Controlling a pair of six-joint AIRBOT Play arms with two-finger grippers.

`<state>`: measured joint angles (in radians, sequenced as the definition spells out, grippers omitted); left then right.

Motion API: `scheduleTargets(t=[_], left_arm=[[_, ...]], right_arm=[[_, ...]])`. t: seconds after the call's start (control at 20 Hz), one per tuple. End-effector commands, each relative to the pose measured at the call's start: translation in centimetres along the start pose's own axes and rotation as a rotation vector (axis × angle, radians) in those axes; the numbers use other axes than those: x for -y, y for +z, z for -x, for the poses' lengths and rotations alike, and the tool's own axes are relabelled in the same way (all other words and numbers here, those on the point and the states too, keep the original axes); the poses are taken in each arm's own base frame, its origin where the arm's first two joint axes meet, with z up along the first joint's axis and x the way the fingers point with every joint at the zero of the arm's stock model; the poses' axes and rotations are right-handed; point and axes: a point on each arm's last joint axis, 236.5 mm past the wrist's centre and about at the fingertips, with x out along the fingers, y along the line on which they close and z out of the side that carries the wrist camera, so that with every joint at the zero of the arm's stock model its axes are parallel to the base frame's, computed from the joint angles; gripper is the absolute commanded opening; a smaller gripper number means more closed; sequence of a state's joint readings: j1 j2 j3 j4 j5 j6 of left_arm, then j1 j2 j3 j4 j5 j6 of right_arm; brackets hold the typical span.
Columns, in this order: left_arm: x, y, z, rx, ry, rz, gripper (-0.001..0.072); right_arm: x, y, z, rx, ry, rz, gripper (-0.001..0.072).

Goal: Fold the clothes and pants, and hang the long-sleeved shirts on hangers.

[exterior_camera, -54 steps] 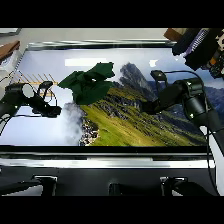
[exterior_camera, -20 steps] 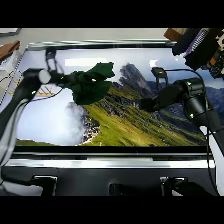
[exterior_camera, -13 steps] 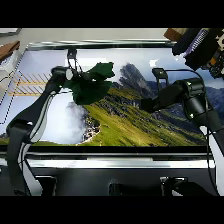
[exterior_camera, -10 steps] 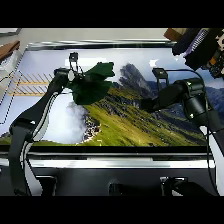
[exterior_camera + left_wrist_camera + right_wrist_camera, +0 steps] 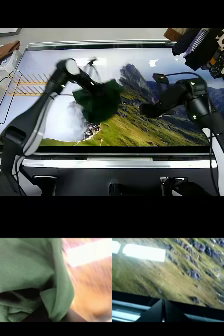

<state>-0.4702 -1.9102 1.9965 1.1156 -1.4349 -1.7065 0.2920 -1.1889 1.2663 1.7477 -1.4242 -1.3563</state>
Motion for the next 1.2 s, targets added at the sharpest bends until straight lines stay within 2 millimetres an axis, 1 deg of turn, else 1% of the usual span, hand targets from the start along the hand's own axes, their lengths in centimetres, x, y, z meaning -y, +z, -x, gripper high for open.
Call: scheduleTargets(t=[0.0, 0.1, 0.15, 0.2, 0.25, 0.3, 0.35, 0.4, 0.45, 0.5, 0.55, 0.6, 0.65, 0.7, 0.75, 0.8, 0.85, 0.9, 1.0, 1.05, 1.15], left_arm=[[7.5, -10.8, -5.3, -0.325, -0.055, -0.067, 0.0018], [9.1, -14.1, -9.5, -0.372, -0.04, -0.079, 0.0018], [9.4, -15.0, -10.9, -0.383, -0.031, -0.063, 0.0019], [9.5, -15.2, -11.7, -0.386, -0.027, -0.05, 0.0022], [9.5, -14.9, -11.7, -0.379, -0.033, -0.025, 0.0133], [9.5, -14.0, -10.8, -0.359, -0.05, -0.02, 0.0451], [9.3, -12.8, -9.2, -0.331, -0.062, -0.026, 0.0672], [8.7, -11.0, -6.8, -0.276, -0.079, -0.033, 0.0678], [7.8, -9.1, -4.1, -0.212, -0.089, -0.033, 0.0677], [6.1, -7.3, -1.0, -0.139, -0.076, -0.02, 0.0678], [3.4, -5.6, 2.7, -0.056, -0.032, -0.014, 0.0677], [0.0, -4.2, 6.3, 0.031, 0.039, 0.017, 0.0677], [-3.4, -3.5, 9.3, 0.099, 0.104, 0.059, 0.0677], [-6.9, -3.3, 11.6, 0.148, 0.147, 0.123, 0.0677], [-9.8, -3.5, 12.8, 0.172, 0.14, 0.186, 0.0677], [-12.0, -3.8, 12.9, 0.181, 0.102, 0.248, 0.0677], [-13.6, -4.0, 12.4, 0.193, 0.033, 0.306, 0.0677], [-15.0, -3.9, 11.4, 0.22, -0.06, 0.37, 0.0677], [-17.0, -3.7, 8.9, 0.284, -0.207, 0.455, 0.0677], [-17.6, -4.0, 7.3, 0.291, -0.253, 0.479, 0.0677], [-18.2, -4.4, 4.2, 0.272, -0.301, 0.491, 0.0677]], right_arm=[[-0.7, -3.0, 2.2, -0.064, 0.026, 0.007, 0.003], [-0.8, -4.1, 3.9, -0.049, 0.032, 0.014, 0.003], [-0.8, -4.3, 4.8, -0.029, 0.036, 0.017, 0.003], [-0.9, -4.4, 5.4, -0.008, 0.041, 0.021, 0.0031], [-1.0, -4.6, 6.0, 0.01, 0.045, 0.025, 0.0032], [-1.1, -4.5, 6.4, 0.028, 0.049, 0.027, 0.0035], [-1.2, -4.2, 6.6, 0.051, 0.054, 0.028, 0.0058], [-1.4, -3.6, 6.8, 0.077, 0.061, 0.027, 0.0117], [-1.6, -3.0, 6.8, 0.105, 0.069, 0.026, 0.0176], [-1.7, -2.6, 6.9, 0.122, 0.074, 0.01, 0.021], [-1.7, -2.4, 6.9, 0.131, 0.078, -0.009, 0.0209], [-1.8, -2.4, 6.9, 0.13, 0.082, -0.011, 0.0209], [-1.9, -2.4, 6.9, 0.129, 0.085, -0.011, 0.021], [-1.9, -2.4, 6.9, 0.129, 0.086, -0.011, 0.0211], [-1.9, -2.4, 6.9, 0.13, 0.085, -0.01, 0.0211], [-1.9, -2.4, 6.9, 0.13, 0.086, -0.007, 0.0211], [-1.9, -2.3, 6.9, 0.132, 0.086, -0.007, 0.0211], [-1.9, -2.2, 7.0, 0.137, 0.087, -0.007, 0.0211], [-2.0, -2.1, 7.0, 0.141, 0.089, -0.008, 0.0211], [-2.0, -2.1, 7.0, 0.14, 0.091, -0.009, 0.0211], [-2.2, -2.1, 7.0, 0.139, 0.097, -0.013, 0.0211]])
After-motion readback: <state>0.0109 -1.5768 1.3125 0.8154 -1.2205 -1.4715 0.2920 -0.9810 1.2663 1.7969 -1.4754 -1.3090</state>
